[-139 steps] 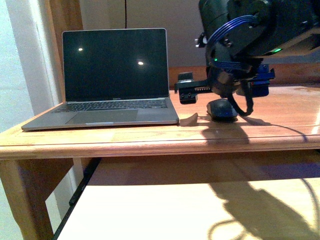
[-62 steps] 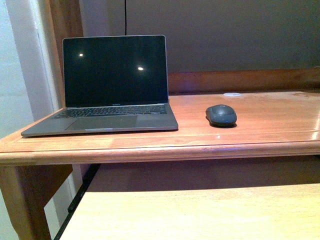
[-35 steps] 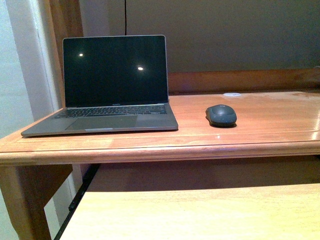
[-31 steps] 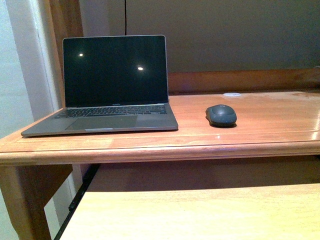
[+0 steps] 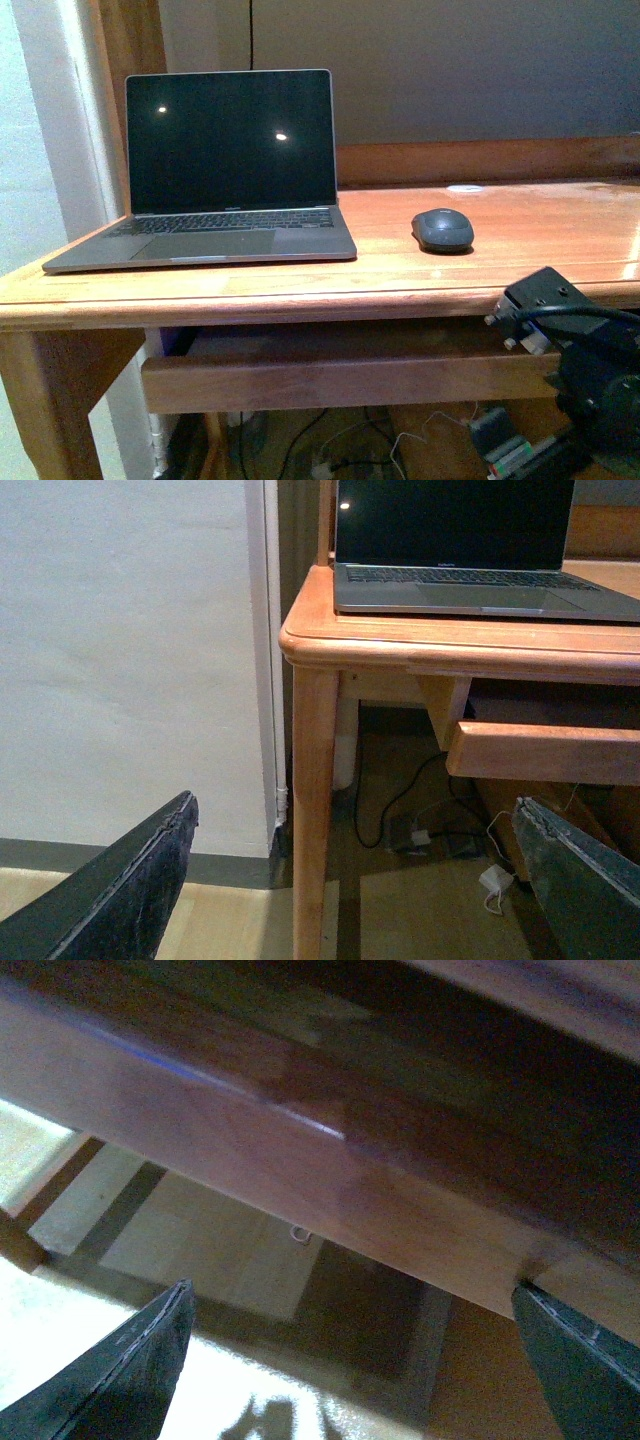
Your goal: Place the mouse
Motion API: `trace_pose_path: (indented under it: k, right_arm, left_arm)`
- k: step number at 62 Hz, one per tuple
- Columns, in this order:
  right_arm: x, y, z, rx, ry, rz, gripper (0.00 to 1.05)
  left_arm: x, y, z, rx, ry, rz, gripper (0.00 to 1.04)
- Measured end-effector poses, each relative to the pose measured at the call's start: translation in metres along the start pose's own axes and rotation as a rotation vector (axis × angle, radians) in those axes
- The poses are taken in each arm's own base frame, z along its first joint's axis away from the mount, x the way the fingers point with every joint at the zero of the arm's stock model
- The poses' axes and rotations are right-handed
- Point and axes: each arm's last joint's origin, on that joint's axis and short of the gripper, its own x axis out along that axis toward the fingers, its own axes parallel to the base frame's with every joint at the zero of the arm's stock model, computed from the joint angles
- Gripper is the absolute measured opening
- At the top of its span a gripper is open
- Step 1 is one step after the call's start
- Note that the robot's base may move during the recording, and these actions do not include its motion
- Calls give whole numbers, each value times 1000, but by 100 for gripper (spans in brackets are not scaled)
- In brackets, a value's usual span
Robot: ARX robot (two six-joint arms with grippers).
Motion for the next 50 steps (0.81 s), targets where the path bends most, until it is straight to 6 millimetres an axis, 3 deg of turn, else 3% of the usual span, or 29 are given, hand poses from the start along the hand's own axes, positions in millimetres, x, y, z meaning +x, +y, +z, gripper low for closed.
trace_pose_path:
  k: [14, 25, 33, 40, 50]
  right_arm:
    - [6, 8, 10, 61, 27, -50, 97]
    - [-15, -9, 26, 173, -34, -35, 97]
    - [-62, -38, 40, 299, -138, -76, 97]
    - [-130, -62, 21, 475, -184, -114, 97]
    - [-189, -53, -4, 566, -235, -91, 97]
  left_arm:
    - [0, 0, 0, 0, 0, 0, 97]
    - [0, 0, 0, 0, 0, 0, 97]
    - [0, 0, 0, 0, 0, 0, 97]
    - [0, 0, 0, 0, 0, 0, 97]
    - [0, 0, 0, 0, 0, 0, 97]
